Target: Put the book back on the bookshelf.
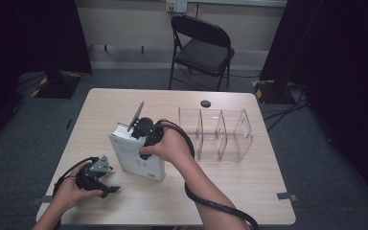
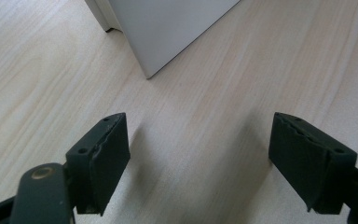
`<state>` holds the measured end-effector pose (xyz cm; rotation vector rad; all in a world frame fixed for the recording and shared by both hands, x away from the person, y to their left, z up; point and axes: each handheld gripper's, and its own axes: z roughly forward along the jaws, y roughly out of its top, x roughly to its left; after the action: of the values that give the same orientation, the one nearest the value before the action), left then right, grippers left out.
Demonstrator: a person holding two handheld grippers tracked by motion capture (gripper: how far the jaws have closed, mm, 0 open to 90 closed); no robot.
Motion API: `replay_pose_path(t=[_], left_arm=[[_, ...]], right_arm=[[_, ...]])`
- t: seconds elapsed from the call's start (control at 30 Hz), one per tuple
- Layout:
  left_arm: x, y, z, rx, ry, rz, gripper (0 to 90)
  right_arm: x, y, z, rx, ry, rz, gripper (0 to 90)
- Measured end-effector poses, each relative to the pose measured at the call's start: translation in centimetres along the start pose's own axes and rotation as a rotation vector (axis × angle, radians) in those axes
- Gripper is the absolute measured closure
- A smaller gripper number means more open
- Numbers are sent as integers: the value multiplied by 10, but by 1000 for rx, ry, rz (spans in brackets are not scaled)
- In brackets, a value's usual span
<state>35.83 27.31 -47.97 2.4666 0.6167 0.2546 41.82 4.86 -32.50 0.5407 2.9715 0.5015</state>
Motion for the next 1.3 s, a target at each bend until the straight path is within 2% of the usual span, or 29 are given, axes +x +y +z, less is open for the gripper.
replay_pose_path(t=[0.4, 0.53, 0.57, 0.77, 0.8, 1.0, 1.1, 1.23, 1.3], left_arm=[[-2, 2, 5, -19, -16, 6, 179], [-1, 1, 8, -30, -28, -11, 156], [0, -1, 9, -32, -39, -34, 146], [1, -3, 9, -44, -48, -29, 127], [0, -4, 10, -58, -52, -25, 108], [-4, -5, 14, -62, -65, -11, 0], [-3, -6, 14, -67, -69, 0, 0], [-4, -9, 14, -97, -70, -12, 0], [-3, -9, 14, -95, -72, -3, 0]], right_arm=[[2, 0, 1, -8, -2, 1, 463], [3, 1, 0, -5, 3, 13, 480], [3, 1, 1, -2, 4, 18, 486], [4, 1, 0, -3, 3, 24, 499], [5, 1, 0, -1, 0, 24, 505], [5, 1, -1, 2, -1, 36, 516], [4, 0, -1, 2, 1, 32, 516], [3, -3, -3, -1, 10, 36, 518], [3, -5, -4, -2, 12, 36, 519]])
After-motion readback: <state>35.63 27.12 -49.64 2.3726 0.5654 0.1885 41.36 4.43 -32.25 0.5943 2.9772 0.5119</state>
